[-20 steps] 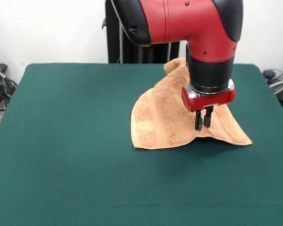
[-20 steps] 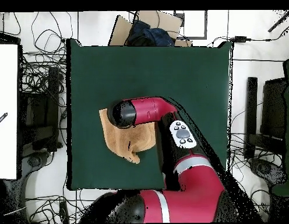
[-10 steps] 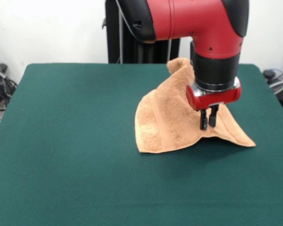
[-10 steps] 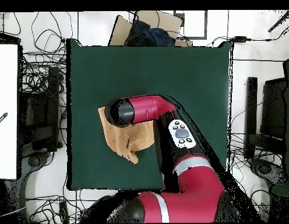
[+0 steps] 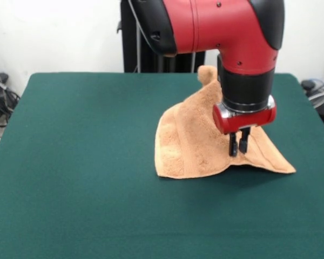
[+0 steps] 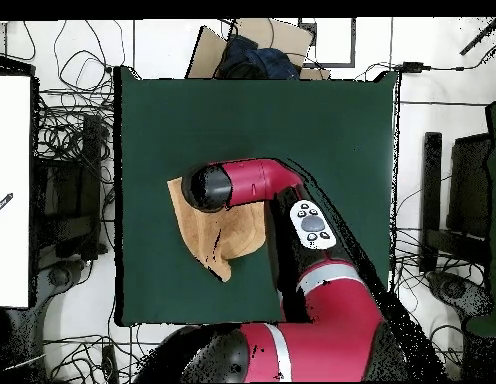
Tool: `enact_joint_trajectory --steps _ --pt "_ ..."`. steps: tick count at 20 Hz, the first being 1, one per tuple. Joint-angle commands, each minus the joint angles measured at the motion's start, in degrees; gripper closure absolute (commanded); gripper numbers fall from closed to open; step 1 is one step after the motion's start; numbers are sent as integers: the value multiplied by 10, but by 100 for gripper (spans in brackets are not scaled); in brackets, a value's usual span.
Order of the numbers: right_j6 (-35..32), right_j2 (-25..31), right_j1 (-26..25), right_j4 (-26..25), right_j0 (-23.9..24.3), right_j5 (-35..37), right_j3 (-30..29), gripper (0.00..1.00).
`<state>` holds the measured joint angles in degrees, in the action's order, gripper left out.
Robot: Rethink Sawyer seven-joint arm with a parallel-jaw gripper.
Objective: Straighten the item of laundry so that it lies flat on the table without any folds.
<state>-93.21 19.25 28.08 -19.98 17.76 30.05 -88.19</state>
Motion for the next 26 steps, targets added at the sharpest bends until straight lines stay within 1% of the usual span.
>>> enact_joint_trajectory --steps 1,7,9,19,21,26 --pt "2 38 -21 8 -14 46 49 100" --pt "7 40 -48 10 -22 57 84 100" --pt "4 38 -50 11 -26 58 89 100" --pt "3 38 -88 16 -57 103 173 100" --pt "3 36 -86 17 -60 114 179 100" --pt "6 40 -72 20 -50 114 155 100"
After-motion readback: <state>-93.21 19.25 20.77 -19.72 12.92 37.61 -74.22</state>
